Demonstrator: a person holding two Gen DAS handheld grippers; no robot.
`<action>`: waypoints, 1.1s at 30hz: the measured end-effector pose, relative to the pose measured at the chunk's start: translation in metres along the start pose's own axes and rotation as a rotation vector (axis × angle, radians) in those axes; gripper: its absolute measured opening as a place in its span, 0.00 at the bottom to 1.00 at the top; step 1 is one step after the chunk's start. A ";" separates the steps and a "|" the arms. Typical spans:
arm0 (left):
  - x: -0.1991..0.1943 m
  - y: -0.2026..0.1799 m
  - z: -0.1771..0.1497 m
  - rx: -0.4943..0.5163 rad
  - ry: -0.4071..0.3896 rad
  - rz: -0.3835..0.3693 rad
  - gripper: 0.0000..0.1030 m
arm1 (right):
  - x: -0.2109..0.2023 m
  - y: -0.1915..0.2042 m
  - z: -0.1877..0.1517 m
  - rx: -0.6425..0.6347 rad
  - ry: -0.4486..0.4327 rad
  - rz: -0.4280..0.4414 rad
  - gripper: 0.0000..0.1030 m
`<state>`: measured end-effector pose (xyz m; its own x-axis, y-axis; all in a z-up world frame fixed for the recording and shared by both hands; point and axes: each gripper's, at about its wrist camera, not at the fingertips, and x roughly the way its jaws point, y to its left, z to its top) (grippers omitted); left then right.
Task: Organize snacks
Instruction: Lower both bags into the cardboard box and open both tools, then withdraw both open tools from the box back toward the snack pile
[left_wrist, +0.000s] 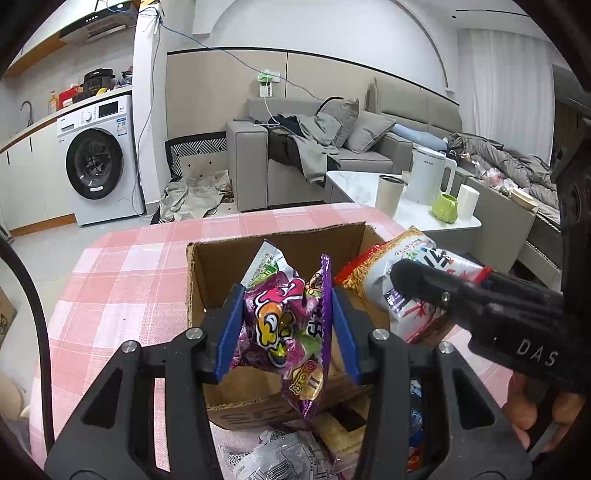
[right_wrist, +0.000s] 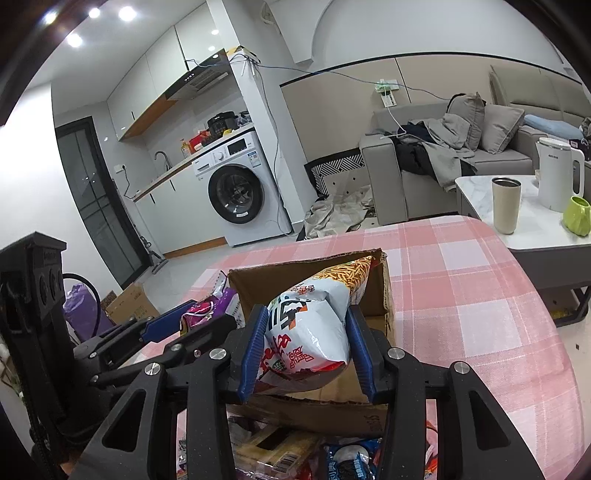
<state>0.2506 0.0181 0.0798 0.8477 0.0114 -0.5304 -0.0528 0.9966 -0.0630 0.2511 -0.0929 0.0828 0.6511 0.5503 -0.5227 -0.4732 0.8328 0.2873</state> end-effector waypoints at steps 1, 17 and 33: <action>0.001 0.000 -0.001 -0.003 0.000 -0.005 0.42 | 0.001 0.000 0.000 -0.001 0.008 -0.007 0.43; -0.066 0.005 -0.037 -0.004 -0.049 -0.001 1.00 | -0.043 -0.006 -0.021 -0.057 0.028 -0.017 1.00; -0.123 0.026 -0.088 -0.076 0.015 -0.006 1.00 | -0.079 -0.022 -0.055 -0.077 0.119 -0.072 1.00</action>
<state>0.0990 0.0355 0.0693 0.8402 0.0033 -0.5423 -0.0881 0.9875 -0.1304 0.1772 -0.1578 0.0732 0.6122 0.4744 -0.6326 -0.4752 0.8602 0.1852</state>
